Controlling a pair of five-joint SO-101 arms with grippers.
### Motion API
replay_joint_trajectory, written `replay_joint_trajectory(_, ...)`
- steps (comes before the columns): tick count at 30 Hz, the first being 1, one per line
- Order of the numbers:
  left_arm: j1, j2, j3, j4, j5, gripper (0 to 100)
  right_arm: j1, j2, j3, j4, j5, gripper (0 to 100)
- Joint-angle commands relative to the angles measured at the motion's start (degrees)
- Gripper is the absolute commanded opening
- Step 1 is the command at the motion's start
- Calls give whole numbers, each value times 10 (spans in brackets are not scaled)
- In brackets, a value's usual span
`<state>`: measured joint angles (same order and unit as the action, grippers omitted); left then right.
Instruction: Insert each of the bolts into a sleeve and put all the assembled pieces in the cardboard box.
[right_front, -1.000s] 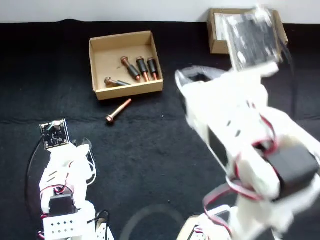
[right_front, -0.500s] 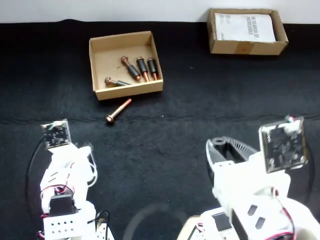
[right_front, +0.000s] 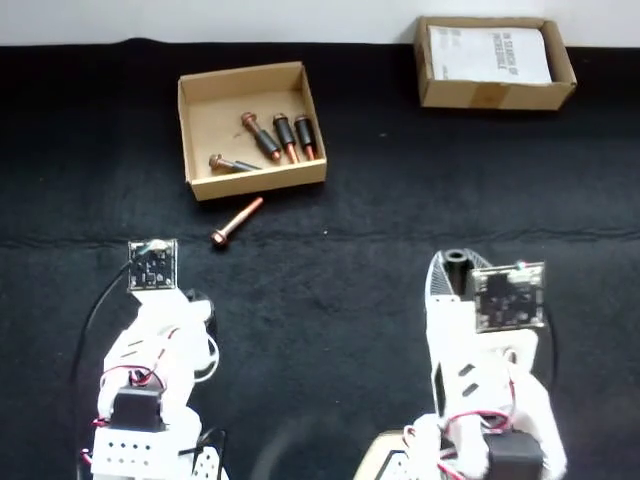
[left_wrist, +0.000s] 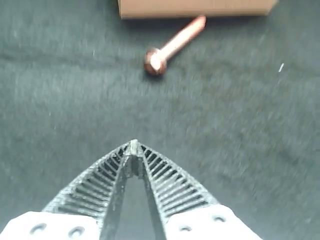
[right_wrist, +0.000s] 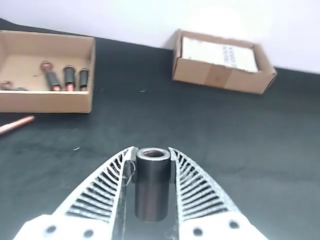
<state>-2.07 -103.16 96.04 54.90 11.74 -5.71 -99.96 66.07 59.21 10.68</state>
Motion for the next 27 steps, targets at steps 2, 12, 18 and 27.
replay_joint_trajectory(2, 9, -6, 11, -63, 4, 8, 6, -53, 117, -103, 15, 6)
replay_joint_trajectory(12, 119, -1, 6, -43, 40, 9, 31, -47, 266, -325, 11, 6)
replay_joint_trajectory(18, 163, -1, 6, -43, 69, 9, 55, -47, 336, -437, 10, 6)
replay_joint_trajectory(27, 165, 0, 10, -67, 109, 9, 6, -42, 365, -436, -118, 7)
